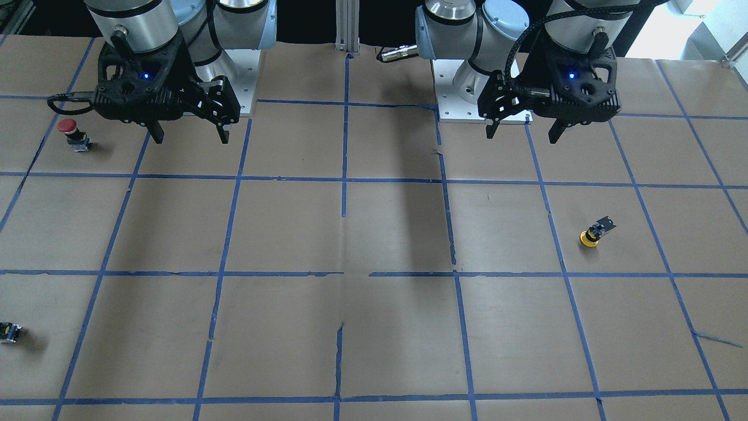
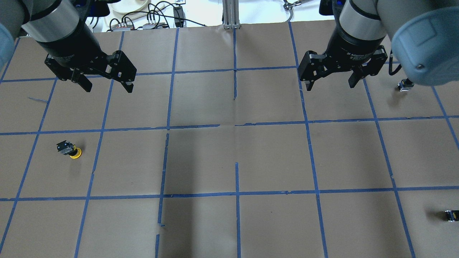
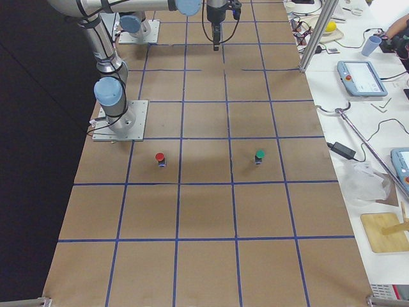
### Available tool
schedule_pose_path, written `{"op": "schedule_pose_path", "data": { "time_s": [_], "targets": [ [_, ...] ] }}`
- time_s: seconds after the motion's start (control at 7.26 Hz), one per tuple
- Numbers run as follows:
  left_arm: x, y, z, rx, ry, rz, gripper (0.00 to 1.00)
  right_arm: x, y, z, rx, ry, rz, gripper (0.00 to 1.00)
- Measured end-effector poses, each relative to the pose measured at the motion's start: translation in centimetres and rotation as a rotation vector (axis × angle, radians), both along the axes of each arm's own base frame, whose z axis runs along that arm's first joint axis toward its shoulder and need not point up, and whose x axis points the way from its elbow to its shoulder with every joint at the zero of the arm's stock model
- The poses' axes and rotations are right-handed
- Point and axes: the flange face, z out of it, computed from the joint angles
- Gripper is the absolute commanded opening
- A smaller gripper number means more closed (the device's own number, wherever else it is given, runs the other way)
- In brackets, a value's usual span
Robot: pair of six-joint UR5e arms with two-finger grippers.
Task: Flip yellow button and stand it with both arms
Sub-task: 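Move the left gripper down toward the yellow button lying on its side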
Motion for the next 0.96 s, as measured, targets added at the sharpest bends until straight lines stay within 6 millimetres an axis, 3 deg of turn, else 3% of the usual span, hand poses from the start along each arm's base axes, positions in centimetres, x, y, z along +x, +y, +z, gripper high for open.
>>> {"op": "schedule_pose_path", "data": {
  "time_s": [0.55, 0.69, 0.96],
  "targets": [
    [0.9, 0.0, -0.4, 0.012, 0.001, 0.009, 0.99, 0.0, 0.0, -0.1, 0.002, 0.001, 0.000, 1.00],
    [2.6, -0.2, -1.7, 0.043, -0.001, 0.025, 0.99, 0.0, -0.1, -0.1, 0.001, 0.000, 0.000, 1.00],
    [9.5, -0.1, -6.0, 0.117, 0.020, 0.019, 0.99, -0.1, -0.1, -0.1, 0.001, 0.000, -0.002, 1.00]
  ]
}}
